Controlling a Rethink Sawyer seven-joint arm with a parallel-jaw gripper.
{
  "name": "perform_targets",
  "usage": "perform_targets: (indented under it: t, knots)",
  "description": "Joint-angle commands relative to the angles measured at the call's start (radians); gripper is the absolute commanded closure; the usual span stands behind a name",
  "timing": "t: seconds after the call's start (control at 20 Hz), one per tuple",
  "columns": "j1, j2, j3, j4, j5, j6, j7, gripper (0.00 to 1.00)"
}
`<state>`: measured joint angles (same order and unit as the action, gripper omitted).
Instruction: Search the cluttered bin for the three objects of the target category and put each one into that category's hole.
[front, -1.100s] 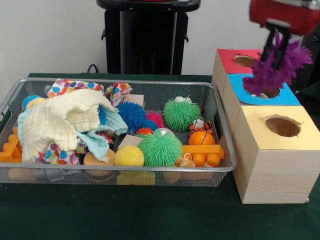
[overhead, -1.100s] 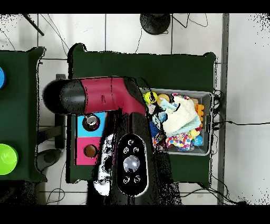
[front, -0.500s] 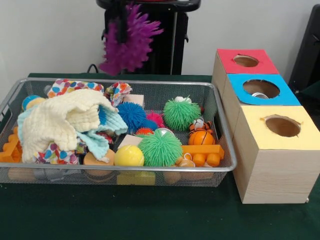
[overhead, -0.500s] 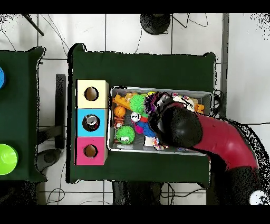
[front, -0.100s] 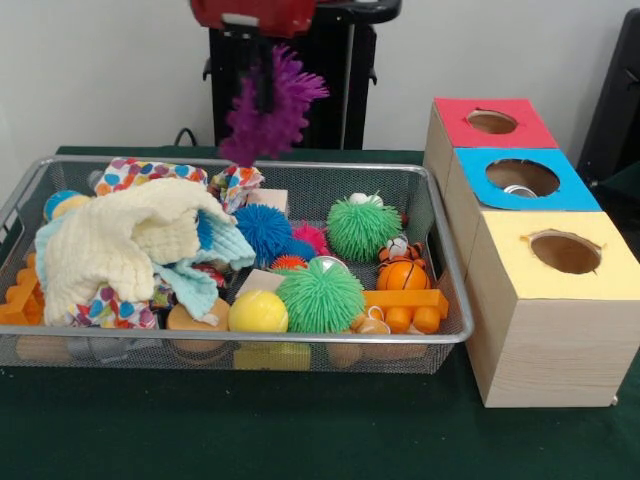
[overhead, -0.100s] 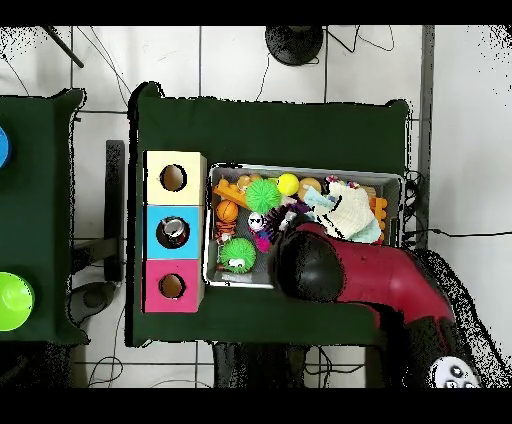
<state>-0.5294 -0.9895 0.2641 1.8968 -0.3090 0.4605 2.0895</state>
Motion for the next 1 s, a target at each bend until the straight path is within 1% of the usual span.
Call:
perform_targets:
  t: [0.05, 0.25, 0.3, 0.4, 0.7, 0.8, 0.9, 1.0]
  knots:
    - [0.071, -0.026, 0.059, 0.049, -0.081, 0.071, -0.093, 0.00]
    - [0.089, -0.027, 0.043, 0.035, -0.079, 0.093, -0.082, 0.00]
    - [0.094, -0.031, 0.040, 0.033, -0.069, 0.103, -0.075, 0.00]
    - [0.126, -0.046, 0.018, 0.032, -0.082, 0.090, -0.050, 0.00]
    - [0.178, -0.065, 0.002, 0.037, -0.047, 0.119, 0.001, 0.00]
    - [0.179, -0.058, 0.004, 0.044, -0.039, 0.101, 0.010, 0.00]
    - [0.159, -0.036, 0.026, 0.059, -0.019, 0.056, 0.013, 0.00]
    - [0.161, 0.001, 0.027, 0.049, -0.030, 0.022, 0.020, 0.00]
